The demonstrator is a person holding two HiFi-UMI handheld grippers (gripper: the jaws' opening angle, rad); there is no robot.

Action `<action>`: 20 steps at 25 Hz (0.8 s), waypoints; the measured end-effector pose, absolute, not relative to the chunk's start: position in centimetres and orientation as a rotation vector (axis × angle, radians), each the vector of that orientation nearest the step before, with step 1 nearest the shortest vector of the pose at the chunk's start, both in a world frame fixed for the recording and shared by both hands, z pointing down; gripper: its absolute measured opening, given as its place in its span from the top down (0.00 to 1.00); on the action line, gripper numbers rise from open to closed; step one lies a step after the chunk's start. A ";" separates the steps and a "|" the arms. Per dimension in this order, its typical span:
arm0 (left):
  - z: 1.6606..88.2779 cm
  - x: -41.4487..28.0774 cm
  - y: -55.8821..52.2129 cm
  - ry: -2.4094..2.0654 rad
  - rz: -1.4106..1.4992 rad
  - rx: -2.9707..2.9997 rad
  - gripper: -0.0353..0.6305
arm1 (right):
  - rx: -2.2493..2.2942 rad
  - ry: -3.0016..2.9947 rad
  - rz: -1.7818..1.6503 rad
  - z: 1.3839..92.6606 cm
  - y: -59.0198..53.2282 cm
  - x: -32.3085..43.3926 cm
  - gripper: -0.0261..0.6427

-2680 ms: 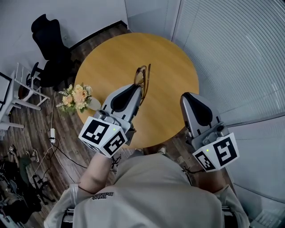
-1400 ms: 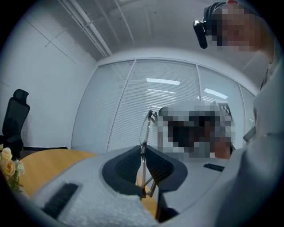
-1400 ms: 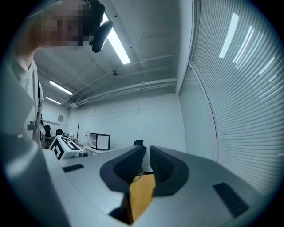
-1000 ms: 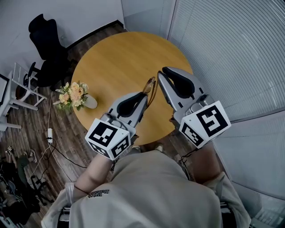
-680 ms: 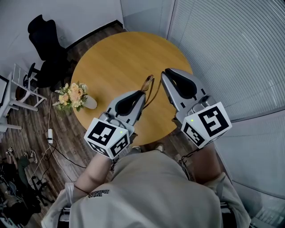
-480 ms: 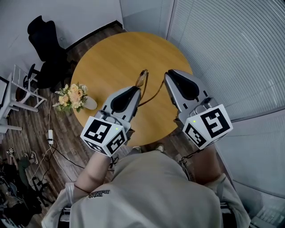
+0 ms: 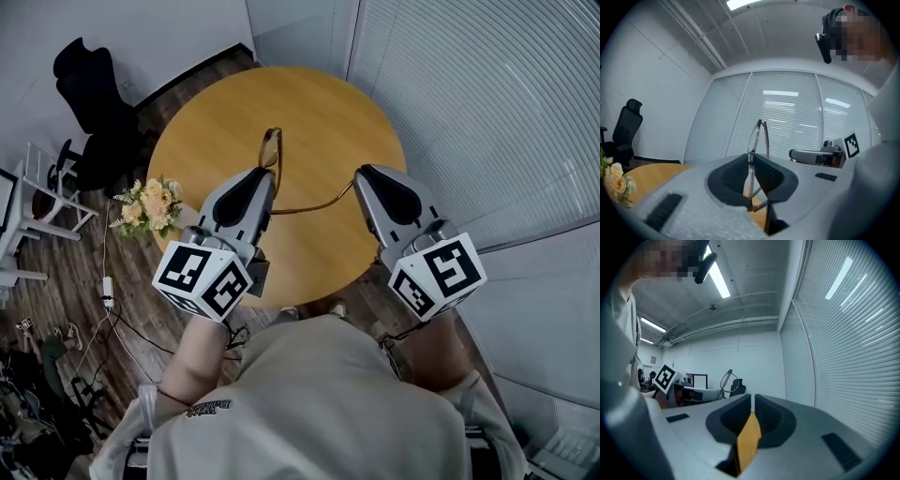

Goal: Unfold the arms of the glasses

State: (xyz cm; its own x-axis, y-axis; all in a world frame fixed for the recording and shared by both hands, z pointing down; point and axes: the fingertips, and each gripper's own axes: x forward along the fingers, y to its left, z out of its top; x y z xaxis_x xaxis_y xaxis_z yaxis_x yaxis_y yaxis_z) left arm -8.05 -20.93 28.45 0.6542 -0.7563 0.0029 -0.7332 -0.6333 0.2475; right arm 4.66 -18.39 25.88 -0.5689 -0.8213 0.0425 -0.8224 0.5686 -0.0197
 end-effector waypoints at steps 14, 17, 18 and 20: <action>27.7 -8.7 -21.3 -1.231 -0.235 2.585 0.88 | 1.417 -2.724 0.284 31.3 -15.3 5.6 0.90; 28.2 -8.4 -21.7 -1.228 -0.222 2.594 0.88 | 1.412 -2.730 0.342 32.3 -15.1 5.7 0.90; 28.4 -8.3 -21.8 -1.226 -0.214 2.599 0.88 | 1.410 -2.728 0.353 32.6 -15.0 5.7 0.90; 28.9 -8.2 -21.8 -1.215 -0.191 2.607 0.88 | 1.410 -2.725 0.370 33.0 -14.8 5.8 0.90</action>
State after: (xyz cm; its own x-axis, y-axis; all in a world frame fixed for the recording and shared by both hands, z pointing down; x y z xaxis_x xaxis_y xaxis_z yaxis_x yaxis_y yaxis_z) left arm -8.16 -21.77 28.85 0.6419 -0.7667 -0.0098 -0.7328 -0.6172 0.2864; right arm 5.77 -14.83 33.01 -0.5825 -0.7981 0.1540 -0.8103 0.5553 -0.1875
